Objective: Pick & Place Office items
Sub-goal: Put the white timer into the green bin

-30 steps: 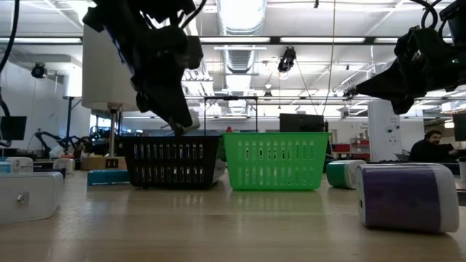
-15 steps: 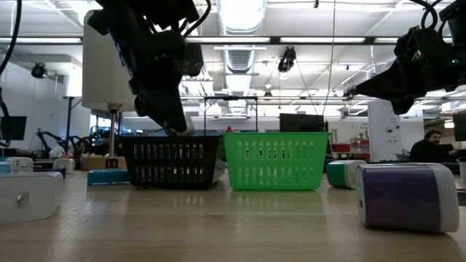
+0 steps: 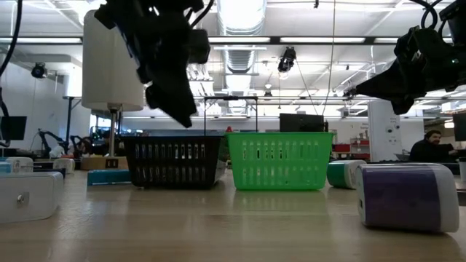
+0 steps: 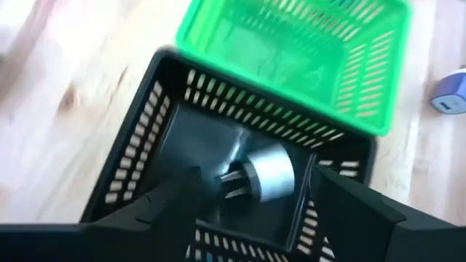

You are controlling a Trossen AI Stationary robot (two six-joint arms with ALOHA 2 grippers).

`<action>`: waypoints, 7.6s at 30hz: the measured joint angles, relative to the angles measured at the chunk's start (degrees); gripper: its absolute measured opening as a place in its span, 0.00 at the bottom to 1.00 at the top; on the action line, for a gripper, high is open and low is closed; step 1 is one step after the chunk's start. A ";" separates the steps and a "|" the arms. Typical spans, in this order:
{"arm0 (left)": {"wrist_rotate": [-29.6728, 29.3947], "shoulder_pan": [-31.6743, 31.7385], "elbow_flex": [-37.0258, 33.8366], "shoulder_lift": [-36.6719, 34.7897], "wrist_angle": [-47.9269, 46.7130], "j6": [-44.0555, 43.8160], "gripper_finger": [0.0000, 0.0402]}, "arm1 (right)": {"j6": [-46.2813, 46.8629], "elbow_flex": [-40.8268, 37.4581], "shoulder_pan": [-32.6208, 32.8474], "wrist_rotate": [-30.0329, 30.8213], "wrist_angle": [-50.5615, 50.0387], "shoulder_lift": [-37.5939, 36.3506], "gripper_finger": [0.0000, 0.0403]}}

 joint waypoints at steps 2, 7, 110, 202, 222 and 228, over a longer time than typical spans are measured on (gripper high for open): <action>0.14 0.00 1.08 -0.29 0.00 1.69 0.65 | -0.01 0.00 0.01 0.00 0.00 0.00 0.08; 1.23 -0.52 2.86 -2.30 -0.40 4.35 0.65 | -0.02 0.00 0.00 0.00 0.00 0.00 0.08; -9.42 -10.25 3.08 -16.32 -45.92 4.09 0.65 | 62.59 42.14 13.47 -17.94 -43.90 72.57 0.62; -9.35 -10.27 3.08 -16.42 -48.70 3.79 0.65 | 41.31 56.44 8.52 -14.73 -58.44 81.92 0.36; -19.51 -12.64 -1.07 -16.81 -25.33 8.24 0.65 | 23.57 48.73 19.10 11.99 -36.50 57.36 0.36; -22.41 -15.20 -7.85 -22.06 -19.34 2.94 0.65 | 16.78 40.49 19.15 12.15 -22.06 53.85 0.36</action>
